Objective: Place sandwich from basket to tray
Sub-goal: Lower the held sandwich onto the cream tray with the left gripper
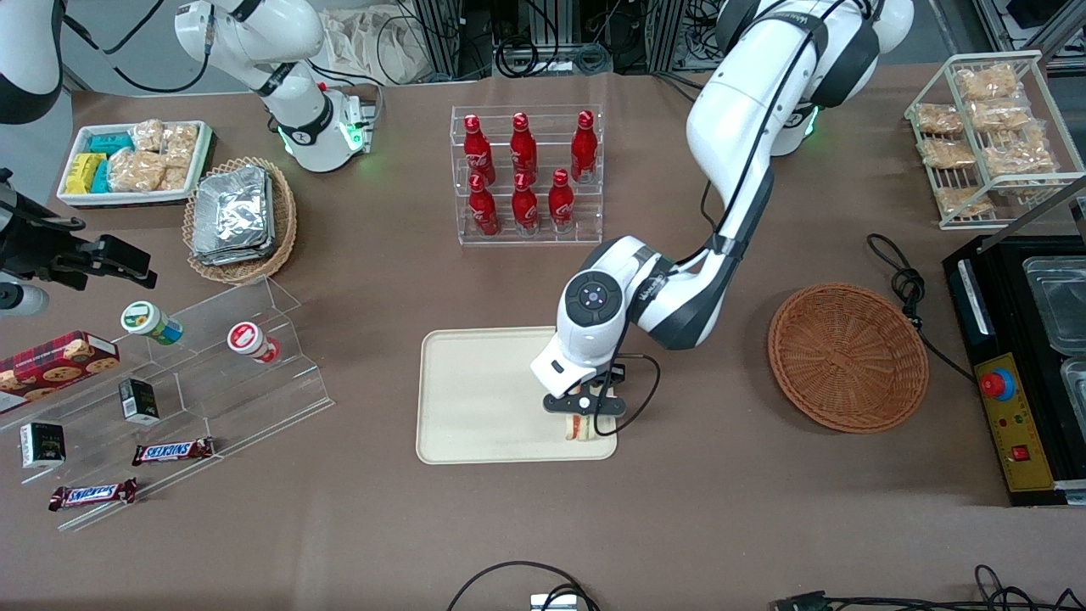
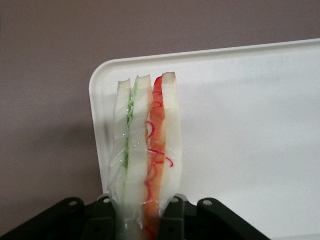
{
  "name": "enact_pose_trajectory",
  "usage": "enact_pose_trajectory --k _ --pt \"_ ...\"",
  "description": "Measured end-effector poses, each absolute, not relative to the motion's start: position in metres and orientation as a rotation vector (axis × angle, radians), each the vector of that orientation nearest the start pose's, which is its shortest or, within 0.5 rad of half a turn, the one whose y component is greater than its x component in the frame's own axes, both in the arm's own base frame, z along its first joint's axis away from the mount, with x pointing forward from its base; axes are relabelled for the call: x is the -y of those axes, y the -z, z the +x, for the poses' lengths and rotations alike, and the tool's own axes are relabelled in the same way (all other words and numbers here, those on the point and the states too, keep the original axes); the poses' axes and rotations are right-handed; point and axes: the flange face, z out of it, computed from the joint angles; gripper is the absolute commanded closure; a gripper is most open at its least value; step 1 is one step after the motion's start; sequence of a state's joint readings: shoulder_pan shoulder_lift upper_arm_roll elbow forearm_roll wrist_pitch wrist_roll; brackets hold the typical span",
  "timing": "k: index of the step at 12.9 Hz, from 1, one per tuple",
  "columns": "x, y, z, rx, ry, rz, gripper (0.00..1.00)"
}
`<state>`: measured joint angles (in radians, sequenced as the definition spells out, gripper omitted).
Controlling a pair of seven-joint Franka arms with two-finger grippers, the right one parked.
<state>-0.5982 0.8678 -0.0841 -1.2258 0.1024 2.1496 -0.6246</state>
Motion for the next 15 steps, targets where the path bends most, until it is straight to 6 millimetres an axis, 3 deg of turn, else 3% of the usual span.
enact_pose_trajectory --k 3,6,11,13,14,15 --pt "0.474 -0.230 0.596 -0.153 0.078 -3.149 0.88" --pt "0.481 -0.220 0.590 -0.173 0.072 -3.147 0.87" --pt "0.487 -0.214 0.584 -0.189 0.063 -3.142 0.46" --pt "0.486 -0.213 0.584 -0.186 0.062 -3.141 0.24" --pt "0.486 -0.212 0.584 -0.181 0.060 -3.141 0.05" --pt "0.486 -0.211 0.584 -0.164 0.060 -3.142 0.00"
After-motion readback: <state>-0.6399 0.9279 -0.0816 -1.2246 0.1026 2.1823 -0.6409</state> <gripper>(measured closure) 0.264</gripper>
